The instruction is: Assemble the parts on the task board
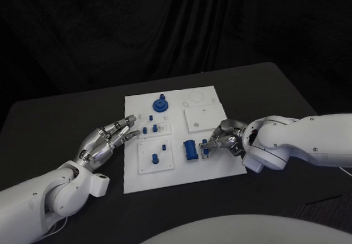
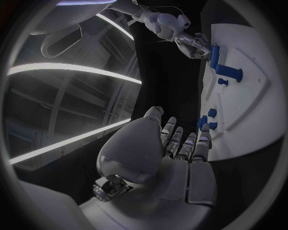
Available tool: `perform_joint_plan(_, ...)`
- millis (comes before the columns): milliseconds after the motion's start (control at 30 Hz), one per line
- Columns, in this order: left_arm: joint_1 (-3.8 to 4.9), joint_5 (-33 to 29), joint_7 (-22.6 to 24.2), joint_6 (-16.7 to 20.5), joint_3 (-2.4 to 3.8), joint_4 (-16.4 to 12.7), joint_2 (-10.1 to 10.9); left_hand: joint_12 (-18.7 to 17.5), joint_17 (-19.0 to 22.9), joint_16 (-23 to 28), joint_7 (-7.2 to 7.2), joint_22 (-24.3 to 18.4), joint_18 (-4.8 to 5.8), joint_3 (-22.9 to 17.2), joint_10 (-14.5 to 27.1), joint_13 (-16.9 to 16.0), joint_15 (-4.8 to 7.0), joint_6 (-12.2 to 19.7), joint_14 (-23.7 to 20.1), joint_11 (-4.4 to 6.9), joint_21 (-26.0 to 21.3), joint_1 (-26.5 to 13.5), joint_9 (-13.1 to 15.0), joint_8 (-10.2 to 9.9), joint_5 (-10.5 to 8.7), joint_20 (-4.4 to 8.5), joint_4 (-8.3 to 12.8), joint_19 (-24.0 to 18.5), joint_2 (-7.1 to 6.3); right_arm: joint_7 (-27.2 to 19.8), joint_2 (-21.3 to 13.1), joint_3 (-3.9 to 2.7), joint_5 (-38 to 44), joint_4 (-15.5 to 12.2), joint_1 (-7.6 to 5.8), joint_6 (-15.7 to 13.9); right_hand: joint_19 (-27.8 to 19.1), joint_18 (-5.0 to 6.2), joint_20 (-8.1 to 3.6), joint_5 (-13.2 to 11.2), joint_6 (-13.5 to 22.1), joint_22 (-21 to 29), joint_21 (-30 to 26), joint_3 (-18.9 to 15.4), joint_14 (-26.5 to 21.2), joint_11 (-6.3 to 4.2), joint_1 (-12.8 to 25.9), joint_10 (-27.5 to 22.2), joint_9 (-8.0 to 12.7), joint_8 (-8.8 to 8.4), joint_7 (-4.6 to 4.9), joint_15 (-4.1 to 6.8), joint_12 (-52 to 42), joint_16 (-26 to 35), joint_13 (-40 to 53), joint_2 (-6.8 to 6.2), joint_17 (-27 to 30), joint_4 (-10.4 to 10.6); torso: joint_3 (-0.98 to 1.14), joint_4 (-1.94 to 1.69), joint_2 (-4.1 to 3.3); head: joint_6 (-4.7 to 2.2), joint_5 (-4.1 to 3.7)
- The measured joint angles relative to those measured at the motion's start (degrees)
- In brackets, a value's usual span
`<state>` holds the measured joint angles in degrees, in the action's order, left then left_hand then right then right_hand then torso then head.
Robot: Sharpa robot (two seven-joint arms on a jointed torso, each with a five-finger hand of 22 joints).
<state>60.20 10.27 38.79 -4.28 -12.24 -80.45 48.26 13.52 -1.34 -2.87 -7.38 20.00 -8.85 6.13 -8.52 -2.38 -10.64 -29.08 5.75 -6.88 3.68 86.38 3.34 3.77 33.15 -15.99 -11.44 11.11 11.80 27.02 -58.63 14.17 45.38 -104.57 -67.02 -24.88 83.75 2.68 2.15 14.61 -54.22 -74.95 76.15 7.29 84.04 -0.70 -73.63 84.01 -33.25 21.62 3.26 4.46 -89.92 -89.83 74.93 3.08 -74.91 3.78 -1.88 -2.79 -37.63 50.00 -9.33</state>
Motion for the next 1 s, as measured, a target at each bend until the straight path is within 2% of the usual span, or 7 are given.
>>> perform_joint_plan(333,0.0,0.0,0.01,-0.06,0.0,0.14,-0.1,0.0,0.0,0.0,0.22,0.0,0.0,0.0,0.0,0.0,0.0,0.22,0.0,0.0,0.0,0.0,0.0,0.0,0.0,0.0,0.0,0.0,0.0,0.09,0.38,-0.05,0.47,0.14,-0.05,1.46,0.0,0.0,0.0,0.0,0.1,0.01,0.0,0.16,0.0,0.0,0.0,0.0,0.02,-0.01,0.1,0.0,0.0,0.0,0.0,0.0,0.0,0.16,0.05,0.07,0.02,0.0,0.38)
perform_joint_plan(567,0.0,0.0,0.02,-0.12,0.0,0.22,-0.13,0.0,0.0,0.0,0.21,0.01,0.0,0.0,0.0,0.01,0.0,0.22,0.0,0.0,0.0,0.0,0.0,0.0,0.0,0.0,0.0,0.0,0.0,0.16,0.58,-0.02,0.67,0.18,-0.05,2.42,0.0,0.0,0.0,0.0,0.1,0.01,0.0,0.32,0.0,0.0,0.93,0.0,0.11,-0.27,0.1,0.0,0.0,0.0,0.0,-0.45,0.0,0.32,0.09,0.1,0.05,0.0,0.53)
perform_joint_plan(800,0.0,0.0,0.02,-0.19,0.0,0.29,-0.15,0.0,0.01,0.0,0.04,-0.05,0.0,0.0,0.0,0.01,0.0,0.39,0.0,0.0,0.0,0.0,0.0,0.0,0.0,0.0,0.0,-0.01,0.0,0.21,0.66,-0.01,0.73,0.47,-0.05,3.23,0.0,0.0,0.0,0.02,0.5,0.02,0.0,0.56,0.0,0.0,1.89,0.0,0.3,-0.48,0.51,0.0,0.0,0.0,0.0,-0.65,0.0,0.55,0.07,0.1,0.08,0.0,0.65)
perform_joint_plan(933,0.0,0.0,0.03,-0.25,0.0,0.36,-0.21,-0.01,0.01,0.0,0.01,-0.07,0.0,0.0,0.0,0.01,0.0,0.42,0.0,0.0,0.0,0.0,0.0,0.0,0.0,0.0,-0.01,-0.01,0.0,0.28,0.69,-0.04,0.77,0.57,-0.05,3.66,0.0,0.0,0.0,0.04,0.87,0.02,-0.28,0.91,0.01,0.0,3.61,0.0,0.49,-0.56,0.87,-0.39,0.0,0.0,0.0,-0.91,0.0,0.98,0.05,0.1,0.08,0.0,0.66)
perform_joint_plan(1000,0.0,0.0,0.03,-0.29,0.0,0.38,-0.25,0.0,0.01,0.0,0.01,-0.07,0.0,0.0,0.0,0.01,-0.01,0.42,0.0,0.0,0.0,0.0,0.0,0.0,0.0,0.0,-0.01,-0.01,0.0,0.37,0.7,-0.02,0.78,0.59,-0.05,3.88,0.21,0.0,0.21,0.04,0.92,0.02,-0.46,0.4,0.01,0.42,4.75,0.01,0.58,-0.56,0.91,-0.39,0.0,0.0,0.0,-1.33,0.0,1.73,0.03,0.07,0.09,0.0,0.66)
